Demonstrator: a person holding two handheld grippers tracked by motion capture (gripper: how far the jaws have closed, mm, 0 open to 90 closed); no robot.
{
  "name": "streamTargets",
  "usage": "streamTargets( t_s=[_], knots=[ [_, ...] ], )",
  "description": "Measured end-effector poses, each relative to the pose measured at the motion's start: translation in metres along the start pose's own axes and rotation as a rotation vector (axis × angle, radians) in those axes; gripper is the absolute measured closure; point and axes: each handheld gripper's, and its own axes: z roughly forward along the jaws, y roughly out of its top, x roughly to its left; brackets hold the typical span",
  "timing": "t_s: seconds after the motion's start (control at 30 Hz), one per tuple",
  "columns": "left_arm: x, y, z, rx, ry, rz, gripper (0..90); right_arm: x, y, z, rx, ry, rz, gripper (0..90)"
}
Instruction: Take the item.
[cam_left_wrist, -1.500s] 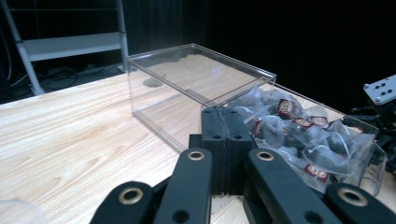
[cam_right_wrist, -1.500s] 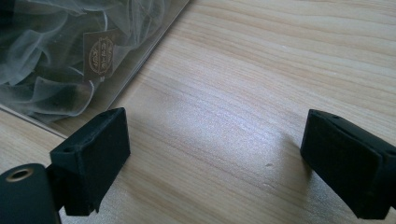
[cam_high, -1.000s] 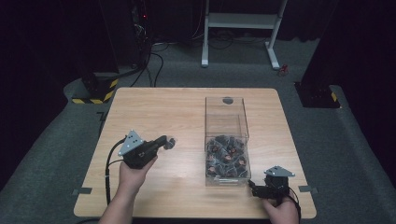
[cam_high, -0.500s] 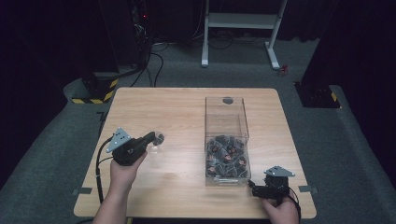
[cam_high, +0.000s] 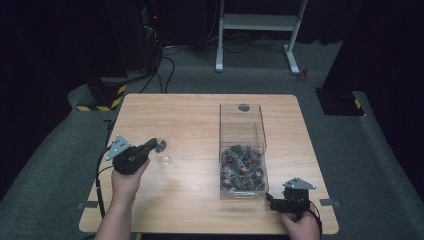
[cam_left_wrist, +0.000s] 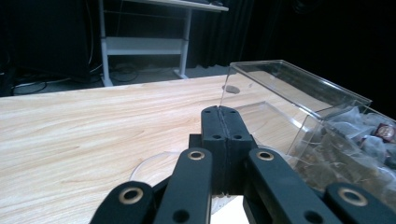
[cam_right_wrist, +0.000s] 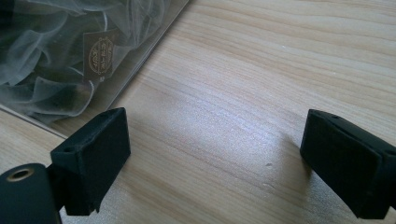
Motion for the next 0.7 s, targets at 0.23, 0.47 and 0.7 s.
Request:
streamTargets(
  t_s=[0.23, 0.47, 0.7],
  knots=[
    [0.004, -0.003, 0.004, 0.007, 0.017, 0.002, 90.0, 0.000, 0.000, 0.000, 0.000, 0.000, 0.000, 8.0],
    [0.009, -0.006, 0.012, 0.021, 0.032, -0.001, 90.0, 0.001, 0.000, 0.000, 0.002, -0.001, 0.005, 8.1],
    [0.011, -0.010, 0.016, 0.036, 0.049, 0.002, 90.0, 0.001, 0.000, 0.000, 0.003, -0.001, 0.006, 8.1]
  ],
)
